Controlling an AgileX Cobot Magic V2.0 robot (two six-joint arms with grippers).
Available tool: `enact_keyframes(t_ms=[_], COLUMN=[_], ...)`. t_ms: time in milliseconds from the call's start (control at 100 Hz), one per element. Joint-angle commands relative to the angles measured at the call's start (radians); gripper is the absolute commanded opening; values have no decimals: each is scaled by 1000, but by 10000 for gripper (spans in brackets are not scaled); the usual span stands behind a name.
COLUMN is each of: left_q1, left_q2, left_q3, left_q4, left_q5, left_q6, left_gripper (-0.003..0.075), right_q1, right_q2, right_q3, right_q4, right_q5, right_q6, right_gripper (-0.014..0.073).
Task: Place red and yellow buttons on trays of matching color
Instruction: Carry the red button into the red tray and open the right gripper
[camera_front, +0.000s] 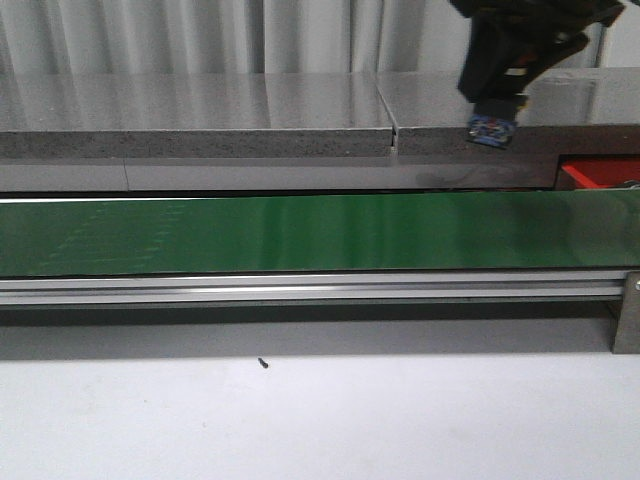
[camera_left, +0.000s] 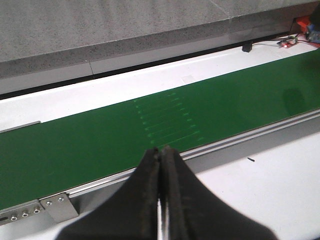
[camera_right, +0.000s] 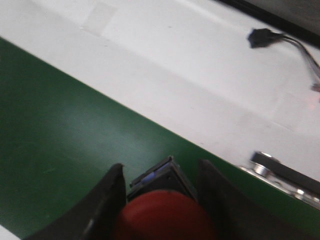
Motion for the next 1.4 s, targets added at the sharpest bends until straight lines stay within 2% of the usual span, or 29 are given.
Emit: enact_keyframes(t_ms=[0,390,670,1050,1390], left_q1=[-8,-8,-8,-8,-8], left_q2=[7,7,7,7,7], left_q3=[-23,-23,-23,-23,-23], left_q4=[-10,-10,-10,-10,-10], left_q5=[-73,-73,-73,-73,-73], left_q6=[-7,-7,-7,-7,-7], left_gripper=[-19,-19,-19,-19,-19], right_q1=[-68,-350,-482,-496,-490], right_q2=[-63,-63,-49,89,200], right_q3=[-32,-32,-32,-32,-32], right_q4=[16,16,16,38,120], right_q5=[-18,-15,-38,-105,-166], right_q6=[-3,-3,-2,-2,-2], right_gripper=[220,220,220,220,220])
